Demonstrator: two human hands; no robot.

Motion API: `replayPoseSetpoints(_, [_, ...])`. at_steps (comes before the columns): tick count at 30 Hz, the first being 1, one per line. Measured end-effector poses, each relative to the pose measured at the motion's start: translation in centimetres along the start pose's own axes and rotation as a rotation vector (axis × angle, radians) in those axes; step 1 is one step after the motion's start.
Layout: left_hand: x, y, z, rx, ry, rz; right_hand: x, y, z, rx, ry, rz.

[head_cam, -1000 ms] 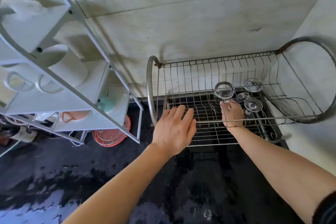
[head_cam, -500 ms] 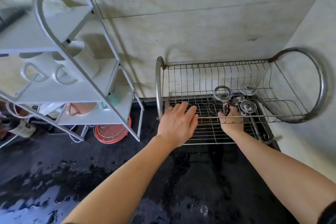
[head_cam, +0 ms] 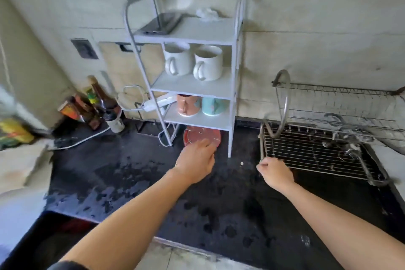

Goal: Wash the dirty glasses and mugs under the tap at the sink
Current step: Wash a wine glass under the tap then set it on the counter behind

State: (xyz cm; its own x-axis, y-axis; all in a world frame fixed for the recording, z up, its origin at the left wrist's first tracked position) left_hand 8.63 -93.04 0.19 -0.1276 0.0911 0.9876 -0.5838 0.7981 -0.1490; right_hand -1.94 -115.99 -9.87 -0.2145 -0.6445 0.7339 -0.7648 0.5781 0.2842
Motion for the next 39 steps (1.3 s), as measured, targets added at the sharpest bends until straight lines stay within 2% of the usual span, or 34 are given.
replayPoseSetpoints(5, [1.5, 9.3, -11.8, 0.276, -0.074, -0.068, -9.0, 2.7, -12.8, 0.223, 0.055, -0.131])
replayPoseSetpoints(10, [3.0, 18.0, -22.1, 0.558, -0.102, -0.060, -17.0, 4.3, -25.0, 0.477, 0.082, -0.248])
replayPoseSetpoints(19, [2.9, 31.2, -35.8, 0.966, -0.069, -0.041, -32.3, 5.3, -41.4, 0.677, 0.108, -0.475])
replayPoseSetpoints(25, [2.2, 39.9, -41.7, 1.248, -0.058, -0.126, -42.6, 7.9, -51.4, 0.825, 0.165, -0.658])
replayPoseSetpoints(31, [2.0, 49.2, -44.9, 1.487, -0.020, -0.152, -52.1, 14.3, -58.9, 0.951, 0.225, -0.843])
replayPoseSetpoints(39, [-0.4, 58.1, -51.3, 1.608, 0.076, -0.103, -63.3, 20.2, -66.8, 0.966, 0.293, -0.862])
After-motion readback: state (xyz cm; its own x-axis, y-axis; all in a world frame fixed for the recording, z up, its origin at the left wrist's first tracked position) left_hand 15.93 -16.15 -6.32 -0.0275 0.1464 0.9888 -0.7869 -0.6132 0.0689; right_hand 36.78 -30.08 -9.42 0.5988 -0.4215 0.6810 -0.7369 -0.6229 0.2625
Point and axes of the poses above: each hand's wrist, its own y-axis away from the middle knuckle, its own x-axis out of the back of the hand, z = x × y, the point moved 2 cm from there along -y, towards the middle knuckle, and after that the axes turned 12 degrees about -y, right-handed, at the moved point
